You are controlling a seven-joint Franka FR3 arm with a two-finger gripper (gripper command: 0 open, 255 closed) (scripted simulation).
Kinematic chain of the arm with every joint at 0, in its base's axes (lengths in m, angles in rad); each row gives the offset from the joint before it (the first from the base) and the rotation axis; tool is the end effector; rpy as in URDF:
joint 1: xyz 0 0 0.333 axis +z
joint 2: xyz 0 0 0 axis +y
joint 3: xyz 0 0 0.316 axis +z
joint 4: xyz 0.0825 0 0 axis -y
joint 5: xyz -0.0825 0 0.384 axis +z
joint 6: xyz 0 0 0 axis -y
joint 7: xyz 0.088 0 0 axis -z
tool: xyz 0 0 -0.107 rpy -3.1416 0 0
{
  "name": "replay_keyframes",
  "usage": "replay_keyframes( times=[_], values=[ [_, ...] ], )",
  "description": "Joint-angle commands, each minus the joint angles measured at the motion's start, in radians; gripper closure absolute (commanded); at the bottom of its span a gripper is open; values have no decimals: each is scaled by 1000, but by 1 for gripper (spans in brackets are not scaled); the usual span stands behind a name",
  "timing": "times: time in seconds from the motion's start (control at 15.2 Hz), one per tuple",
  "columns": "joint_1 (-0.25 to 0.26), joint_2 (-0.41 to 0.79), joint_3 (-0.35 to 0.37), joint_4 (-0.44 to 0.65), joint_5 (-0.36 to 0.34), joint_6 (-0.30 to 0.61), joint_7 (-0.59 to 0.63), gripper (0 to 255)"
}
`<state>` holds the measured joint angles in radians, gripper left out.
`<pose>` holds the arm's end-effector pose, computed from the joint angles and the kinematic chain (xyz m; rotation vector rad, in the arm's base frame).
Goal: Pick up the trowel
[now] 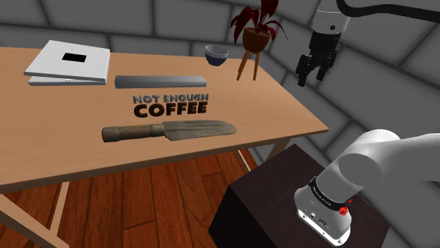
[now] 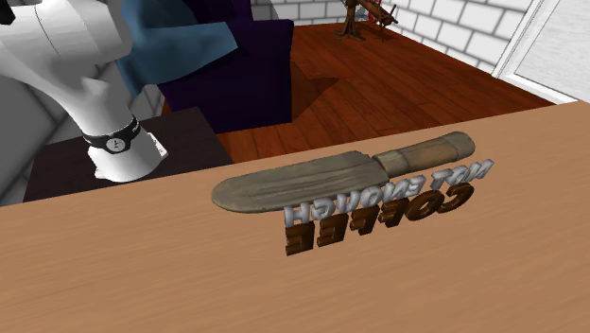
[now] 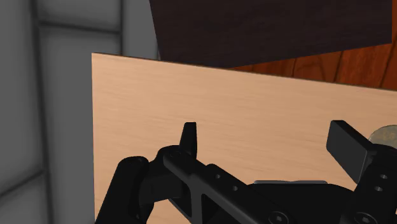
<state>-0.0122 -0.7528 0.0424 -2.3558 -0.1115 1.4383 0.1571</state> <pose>0.3001 -0.0006 0.5710 2.9708 -0.2178 -0.2272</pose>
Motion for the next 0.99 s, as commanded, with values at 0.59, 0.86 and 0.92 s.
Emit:
replay_keyframes(
  times=[0.59,0.86,0.92],
  values=[
    [97,225,43,23,17,267,-109,0],
    [136,329,69,54,20,370,-155,0],
    [145,355,76,64,20,394,-166,0]
  ],
)
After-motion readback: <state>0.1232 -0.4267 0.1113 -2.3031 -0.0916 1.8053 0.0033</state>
